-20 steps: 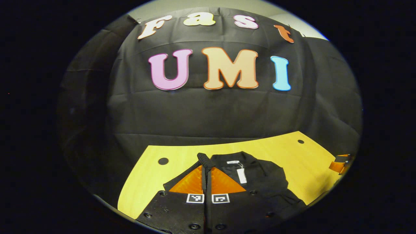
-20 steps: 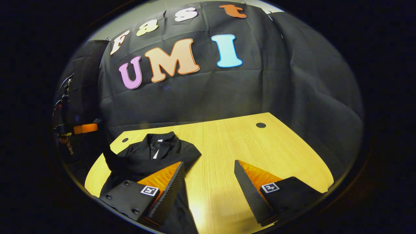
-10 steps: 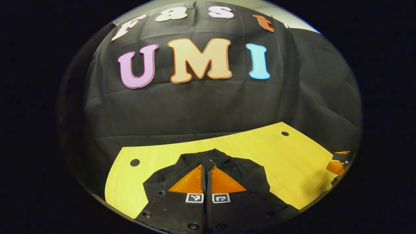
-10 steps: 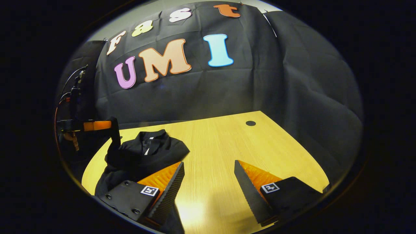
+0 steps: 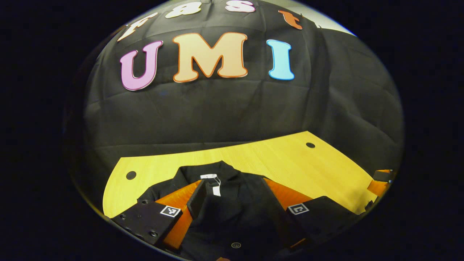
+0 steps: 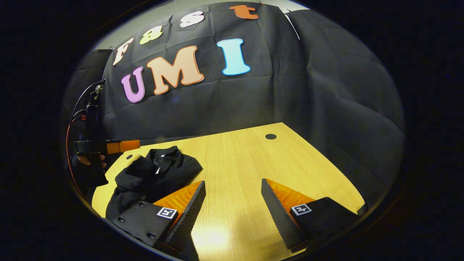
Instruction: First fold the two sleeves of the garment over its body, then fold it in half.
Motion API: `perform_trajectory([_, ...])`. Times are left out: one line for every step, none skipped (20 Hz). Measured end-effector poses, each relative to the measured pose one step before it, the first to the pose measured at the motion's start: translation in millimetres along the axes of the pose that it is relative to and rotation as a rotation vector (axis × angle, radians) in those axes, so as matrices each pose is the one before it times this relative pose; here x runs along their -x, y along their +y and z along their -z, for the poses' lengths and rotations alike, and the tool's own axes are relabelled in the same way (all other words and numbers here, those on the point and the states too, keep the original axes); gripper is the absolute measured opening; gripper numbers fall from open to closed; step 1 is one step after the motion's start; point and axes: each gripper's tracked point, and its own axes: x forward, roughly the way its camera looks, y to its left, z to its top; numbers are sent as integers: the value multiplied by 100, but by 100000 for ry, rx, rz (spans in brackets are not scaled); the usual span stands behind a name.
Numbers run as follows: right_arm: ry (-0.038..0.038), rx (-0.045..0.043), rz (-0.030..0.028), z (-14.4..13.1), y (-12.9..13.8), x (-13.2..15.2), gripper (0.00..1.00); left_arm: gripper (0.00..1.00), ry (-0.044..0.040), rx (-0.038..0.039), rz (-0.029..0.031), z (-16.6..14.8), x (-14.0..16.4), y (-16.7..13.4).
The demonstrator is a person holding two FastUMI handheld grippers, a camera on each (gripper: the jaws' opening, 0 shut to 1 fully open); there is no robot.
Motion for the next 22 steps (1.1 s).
perform_trajectory([128,128,-1805,-23,539,-91,98,92,-673,88,-824,-185,584,315])
perform_trajectory([283,649,-1880,129,588,-7,98,92,-659,603,-885,-8,979,462])
perform_trajectory([296,1267,-1019,29,448,-131,98,92,-763,1227,-619,-97,981,574])
perform_trajectory([-26,1094,-568,-41,476,16,98,92,-825,1381,-917,-27,1281,652])
perform_trajectory([-750,391,-955,-225,707,143,94,92,-1092,685,-1142,-139,1277,867])
perform_trajectory([-689,72,-1201,-18,811,337,99,92,-1145,443,-2003,97,1388,1196])
perform_trajectory([-253,428,-1467,122,974,233,98,92,-1252,153,-2181,116,1315,1253])
perform_trajectory([289,1132,-1378,410,1002,83,98,92,-344,159,-2193,359,1352,1250])
perform_trajectory([716,1734,-728,461,802,123,98,92,106,-92,-1869,503,1250,1230])
perform_trajectory([817,1299,-292,489,674,298,98,92,451,-293,-1980,794,1347,1327])
perform_trajectory([611,243,-899,408,905,375,98,92,1022,-257,-1860,912,1267,1245])
perform_trajectory([171,-19,-1295,379,1122,541,98,92,1526,-44,-1908,1260,1285,1115])
perform_trajectory([63,810,-1027,399,911,422,98,96,1127,637,-1241,1027,1194,1003])
perform_trajectory([224,1485,-30,675,663,315,98,91,1196,1105,-1080,1064,1091,859])
perform_trajectory([541,1210,258,573,518,376,98,92,1455,1105,-755,1079,1024,778])
perform_trajectory([261,330,133,638,539,701,98,92,1507,1036,-799,1308,942,733])
perform_trajectory([91,-295,-91,467,571,603,98,92,1432,639,-619,1131,862,649])
perform_trajectory([359,-196,57,754,555,640,98,92,1653,493,-588,830,734,641])
perform_trajectory([481,340,20,706,427,618,98,91,1250,391,-494,1439,790,546])
perform_trajectory([706,833,485,884,308,467,98,92,864,391,-494,955,668,476])
perform_trajectory([982,784,733,808,114,453,98,92,1274,383,-286,981,559,393])
perform_trajectory([1249,249,546,981,177,509,98,92,1766,387,-210,1313,455,407])
